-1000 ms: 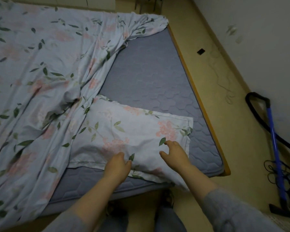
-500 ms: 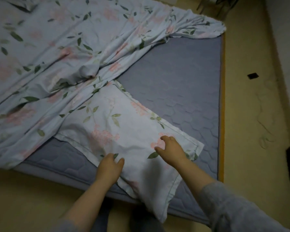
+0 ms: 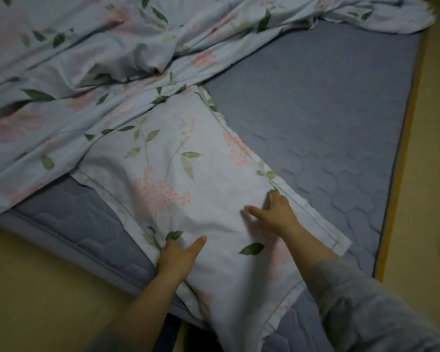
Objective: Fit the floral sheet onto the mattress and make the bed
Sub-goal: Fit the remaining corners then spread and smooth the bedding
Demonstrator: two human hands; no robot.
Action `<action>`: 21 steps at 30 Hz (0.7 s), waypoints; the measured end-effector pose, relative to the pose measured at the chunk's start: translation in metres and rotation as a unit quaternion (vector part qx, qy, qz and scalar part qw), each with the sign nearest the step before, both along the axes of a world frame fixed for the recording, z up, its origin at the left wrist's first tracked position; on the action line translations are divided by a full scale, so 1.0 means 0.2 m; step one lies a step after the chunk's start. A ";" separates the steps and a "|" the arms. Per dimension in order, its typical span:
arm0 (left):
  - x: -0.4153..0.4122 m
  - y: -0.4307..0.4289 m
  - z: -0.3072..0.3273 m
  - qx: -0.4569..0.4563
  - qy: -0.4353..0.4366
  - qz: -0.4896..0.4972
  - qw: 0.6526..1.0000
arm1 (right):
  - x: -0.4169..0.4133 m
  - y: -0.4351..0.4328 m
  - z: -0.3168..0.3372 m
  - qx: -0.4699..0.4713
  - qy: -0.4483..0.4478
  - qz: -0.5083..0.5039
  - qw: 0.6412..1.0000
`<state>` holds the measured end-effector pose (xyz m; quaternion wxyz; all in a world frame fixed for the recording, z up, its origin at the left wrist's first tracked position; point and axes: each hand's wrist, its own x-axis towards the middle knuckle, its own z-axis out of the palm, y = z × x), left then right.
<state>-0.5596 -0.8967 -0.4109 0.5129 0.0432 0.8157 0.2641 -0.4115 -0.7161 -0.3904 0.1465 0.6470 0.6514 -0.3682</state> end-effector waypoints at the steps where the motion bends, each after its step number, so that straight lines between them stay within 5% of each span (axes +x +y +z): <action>1: 0.00 0.01 -0.04 -0.003 -0.006 0.020 1.000 | 0.00 0.02 -0.03 0.013 0.020 -0.035 0.999; 11: 0.03 0.03 -0.16 0.036 -0.027 0.146 0.988 | 0.05 -0.12 -0.20 -0.058 0.040 -0.090 0.993; 21: 0.05 -0.10 0.35 0.052 0.019 0.080 0.995 | 0.23 -0.40 0.32 -0.023 0.128 -0.232 0.964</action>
